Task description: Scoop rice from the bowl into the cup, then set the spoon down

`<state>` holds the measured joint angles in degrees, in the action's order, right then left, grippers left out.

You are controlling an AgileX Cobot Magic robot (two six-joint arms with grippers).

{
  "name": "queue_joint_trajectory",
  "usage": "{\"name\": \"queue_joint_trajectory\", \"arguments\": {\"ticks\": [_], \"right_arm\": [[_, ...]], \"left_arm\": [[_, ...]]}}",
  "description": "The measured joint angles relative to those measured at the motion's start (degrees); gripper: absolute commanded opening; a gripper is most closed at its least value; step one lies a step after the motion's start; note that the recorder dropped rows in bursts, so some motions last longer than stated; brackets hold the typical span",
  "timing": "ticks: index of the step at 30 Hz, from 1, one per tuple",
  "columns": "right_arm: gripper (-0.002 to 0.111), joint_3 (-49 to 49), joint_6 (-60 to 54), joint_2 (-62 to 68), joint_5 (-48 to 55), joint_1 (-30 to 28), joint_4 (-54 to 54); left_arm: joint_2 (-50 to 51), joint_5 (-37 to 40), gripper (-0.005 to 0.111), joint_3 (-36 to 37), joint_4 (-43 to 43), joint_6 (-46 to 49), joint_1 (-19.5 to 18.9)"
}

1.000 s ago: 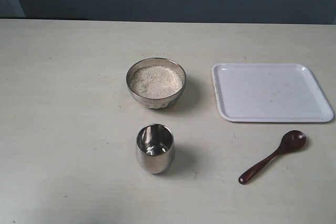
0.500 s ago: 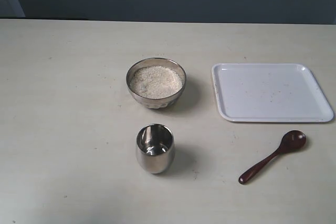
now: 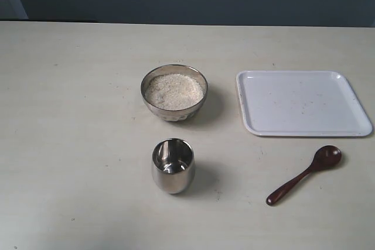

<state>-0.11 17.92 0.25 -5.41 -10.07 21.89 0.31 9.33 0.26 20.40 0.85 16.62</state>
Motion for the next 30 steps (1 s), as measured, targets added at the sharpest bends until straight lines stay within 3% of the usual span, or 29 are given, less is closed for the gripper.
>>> {"name": "queue_joint_trajectory", "arguments": {"ticks": [8,16,21,24,27,30], "right_arm": [[-0.001,0.0,4.1,0.0,11.4,0.0,4.28],[-0.001,0.0,4.21,0.0,7.42,1.27,20.68],[-0.001,0.0,3.4,0.0,2.53,1.44,20.32],[-0.001,-0.43,2.88,0.0,6.34,1.44,19.16],[-0.001,-8.13,2.67,2.9,15.92,1.44,14.13],[-0.001,-27.49,2.43,15.92,28.51,1.44,1.8]], "left_arm": [[0.0,0.0,0.0,0.0,0.0,0.0,0.0],[0.0,0.0,0.0,0.0,0.0,0.0,0.0],[0.0,0.0,0.0,0.0,0.0,0.0,0.0],[0.0,0.0,0.0,0.0,0.0,0.0,0.0],[0.0,0.0,0.0,0.0,0.0,0.0,0.0],[0.0,0.0,0.0,0.0,0.0,0.0,0.0]]}}
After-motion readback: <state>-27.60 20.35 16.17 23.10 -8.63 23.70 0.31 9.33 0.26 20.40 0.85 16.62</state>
